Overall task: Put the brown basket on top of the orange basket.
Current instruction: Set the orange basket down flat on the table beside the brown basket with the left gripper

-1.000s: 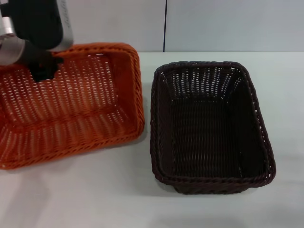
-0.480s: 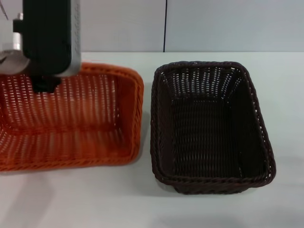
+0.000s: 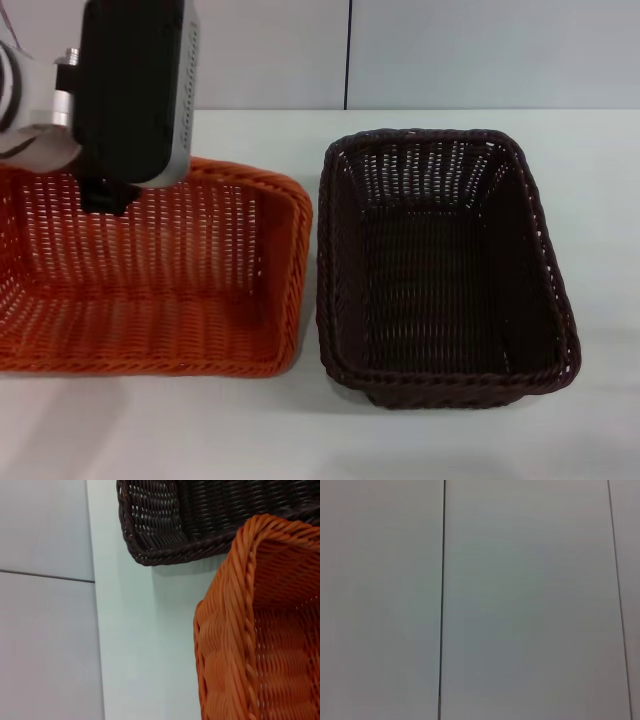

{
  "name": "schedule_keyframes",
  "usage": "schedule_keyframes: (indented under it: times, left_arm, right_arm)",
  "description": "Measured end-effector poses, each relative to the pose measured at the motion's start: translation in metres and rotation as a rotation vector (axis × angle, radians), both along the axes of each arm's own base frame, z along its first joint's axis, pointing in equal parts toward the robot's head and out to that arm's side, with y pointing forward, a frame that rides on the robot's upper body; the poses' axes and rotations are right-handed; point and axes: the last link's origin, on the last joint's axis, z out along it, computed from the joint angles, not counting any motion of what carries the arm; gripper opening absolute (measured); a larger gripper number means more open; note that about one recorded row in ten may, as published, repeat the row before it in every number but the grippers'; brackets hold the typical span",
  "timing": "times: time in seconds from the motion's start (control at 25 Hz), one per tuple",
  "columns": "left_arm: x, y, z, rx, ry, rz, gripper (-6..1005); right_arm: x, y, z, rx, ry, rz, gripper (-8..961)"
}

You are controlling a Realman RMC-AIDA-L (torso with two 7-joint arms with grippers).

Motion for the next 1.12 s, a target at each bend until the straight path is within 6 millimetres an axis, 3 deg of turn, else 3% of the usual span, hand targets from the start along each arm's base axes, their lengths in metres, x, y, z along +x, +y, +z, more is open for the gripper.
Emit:
schedule_keyframes:
  times: [0.48,0.92,1.12]
  left_arm:
    - [-0.005,0.03,-0.023,-0.026,-0.001,0.027,149]
    - [-0.005,0.045,-0.035,-0.011,-0.031,0.053,147]
    - [-0.002,0.048,-0.035,0.012,-0.05,0.039,223]
  right_arm:
    - [-0.001,0.001,0.0,0.0,0.001,0.002,824]
    - [-0.001,0.001,0.0,0.003,-0.001,0.004,823]
    - [-0.001,0.0,0.0,0.001,-0.003,0.005,823]
